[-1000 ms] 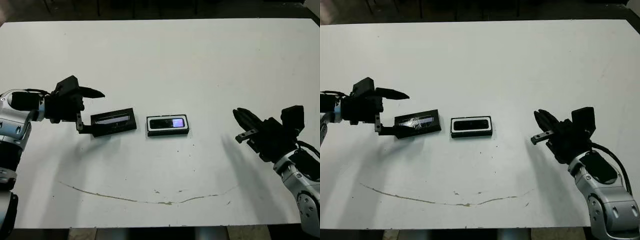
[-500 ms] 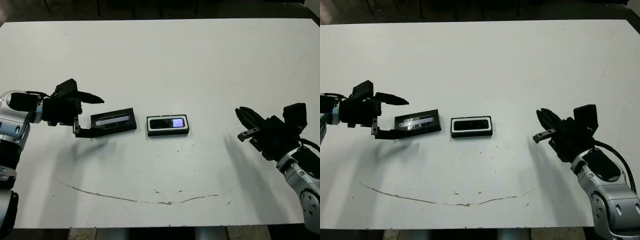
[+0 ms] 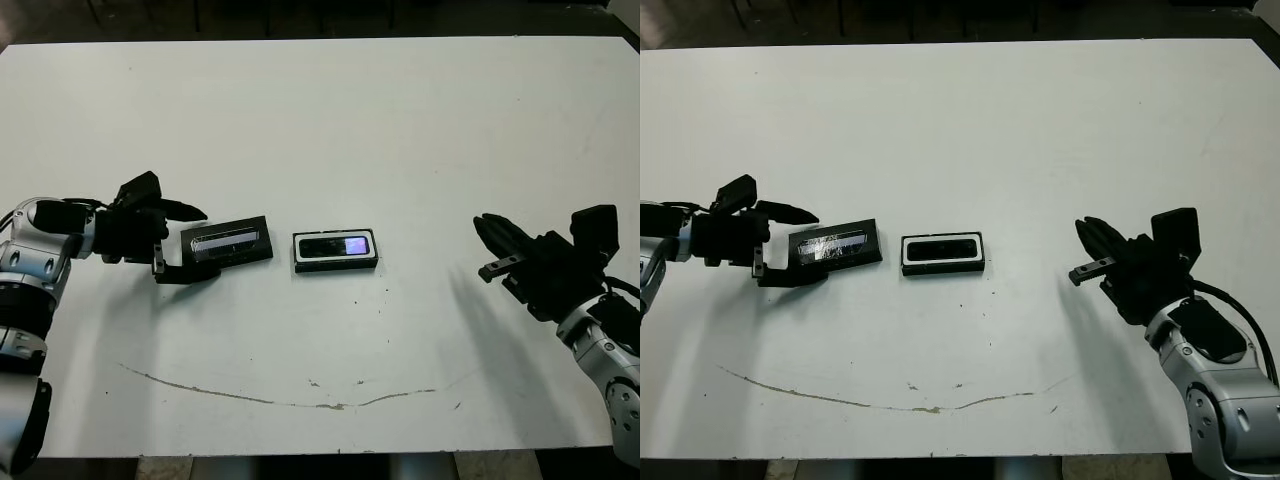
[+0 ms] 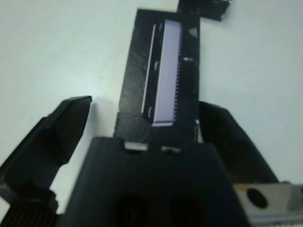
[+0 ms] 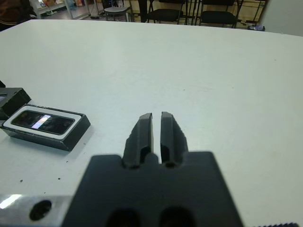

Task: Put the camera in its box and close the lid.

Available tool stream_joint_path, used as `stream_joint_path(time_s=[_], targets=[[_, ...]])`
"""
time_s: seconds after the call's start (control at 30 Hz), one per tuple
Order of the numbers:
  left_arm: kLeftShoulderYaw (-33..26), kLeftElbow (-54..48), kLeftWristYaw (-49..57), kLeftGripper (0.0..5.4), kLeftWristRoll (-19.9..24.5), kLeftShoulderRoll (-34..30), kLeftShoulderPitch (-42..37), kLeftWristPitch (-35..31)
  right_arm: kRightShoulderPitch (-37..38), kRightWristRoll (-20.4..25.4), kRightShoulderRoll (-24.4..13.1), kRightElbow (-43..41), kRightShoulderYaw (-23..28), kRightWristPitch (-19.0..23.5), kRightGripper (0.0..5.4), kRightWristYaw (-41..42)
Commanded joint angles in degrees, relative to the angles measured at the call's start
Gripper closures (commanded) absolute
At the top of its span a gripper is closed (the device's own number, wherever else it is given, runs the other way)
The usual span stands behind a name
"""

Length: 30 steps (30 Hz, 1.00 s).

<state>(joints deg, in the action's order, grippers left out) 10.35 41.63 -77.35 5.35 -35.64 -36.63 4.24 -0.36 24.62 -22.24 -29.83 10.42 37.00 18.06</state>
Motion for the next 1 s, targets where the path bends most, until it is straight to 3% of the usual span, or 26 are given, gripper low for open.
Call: stream_joint_path(time_s=[0.03, 0.3, 0.5, 0.8, 1.0], targets=[[0.6, 1.0, -0.6, 0.01, -0.9, 0.7, 1.2, -0.7, 0.4, -0.1, -0.7, 0.7, 0.2, 0.8, 5.40, 0.1], [-1.3, -1.4, 2.5, 0.09, 1.4, 1.8, 4.3, -6.7, 0.2, 0.1, -0.8, 1.0, 0.3, 0.8, 5.40, 0.4], [-1.8, -6.4, 7.1, 0.98, 1.2, 1.6, 7.3, -9.4, 0.4, 0.2, -0.6, 1.1, 0.3, 0.4, 5.40, 0.5], [-2.3, -9.4, 5.8, 2.57, 1.8, -1.3, 8.7, -10.0, 0.5, 0.4, 0.3, 1.0, -0.4, 0.0, 5.40, 0.0], [-2.8, -14.4, 2.8, 2.64, 3.3, -4.3, 9.6, -12.4, 0.9, -0.7, 0.7, 0.8, -1.7, -0.9, 5.40, -0.4]])
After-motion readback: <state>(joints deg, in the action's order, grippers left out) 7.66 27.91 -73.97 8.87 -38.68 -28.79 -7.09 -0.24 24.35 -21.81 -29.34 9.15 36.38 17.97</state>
